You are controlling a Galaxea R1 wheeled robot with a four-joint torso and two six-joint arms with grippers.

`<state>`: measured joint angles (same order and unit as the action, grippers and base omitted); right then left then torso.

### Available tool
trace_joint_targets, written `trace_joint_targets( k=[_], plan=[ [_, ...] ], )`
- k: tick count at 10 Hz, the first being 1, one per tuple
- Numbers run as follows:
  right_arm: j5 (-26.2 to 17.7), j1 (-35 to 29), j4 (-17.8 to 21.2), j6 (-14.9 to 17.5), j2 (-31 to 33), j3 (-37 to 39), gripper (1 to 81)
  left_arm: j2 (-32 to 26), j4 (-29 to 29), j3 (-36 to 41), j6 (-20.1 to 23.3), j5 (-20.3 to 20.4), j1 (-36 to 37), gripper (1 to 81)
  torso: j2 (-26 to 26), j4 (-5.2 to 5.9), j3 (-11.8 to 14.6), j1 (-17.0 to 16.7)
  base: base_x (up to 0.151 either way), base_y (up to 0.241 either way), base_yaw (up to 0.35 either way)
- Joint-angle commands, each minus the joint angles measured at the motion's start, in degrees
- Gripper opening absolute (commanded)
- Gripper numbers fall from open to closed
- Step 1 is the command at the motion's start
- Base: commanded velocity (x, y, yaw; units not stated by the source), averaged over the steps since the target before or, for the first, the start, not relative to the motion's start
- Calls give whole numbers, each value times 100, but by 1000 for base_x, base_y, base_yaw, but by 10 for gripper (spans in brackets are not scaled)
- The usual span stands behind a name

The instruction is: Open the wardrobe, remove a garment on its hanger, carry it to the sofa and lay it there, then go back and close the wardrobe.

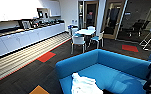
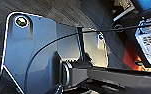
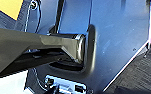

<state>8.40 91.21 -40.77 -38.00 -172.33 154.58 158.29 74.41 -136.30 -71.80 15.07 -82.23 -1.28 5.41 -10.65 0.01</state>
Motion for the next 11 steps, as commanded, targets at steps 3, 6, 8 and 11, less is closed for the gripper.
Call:
trace_joint_targets(
  k=[3,6,8,11],
  plan=[
    [-348,-2,121,-50,-85,-34,811,176,74,-467,44,-118,237,811,0,0,0,0,0,0,185],
    [-338,16,1780,1008,-155,98,811,194,74,-476,26,-109,185,811,0,0,0,0,0,0,186],
    [-426,-37,2188,1761,-86,64,811,194,74,-476,0,-109,167,811,0,0,0,0,0,0,188],
    [-1077,-282,2090,1787,-15,-113,811,212,74,-476,8,-109,149,811,0,0,0,0,0,0,188]
  ],
)
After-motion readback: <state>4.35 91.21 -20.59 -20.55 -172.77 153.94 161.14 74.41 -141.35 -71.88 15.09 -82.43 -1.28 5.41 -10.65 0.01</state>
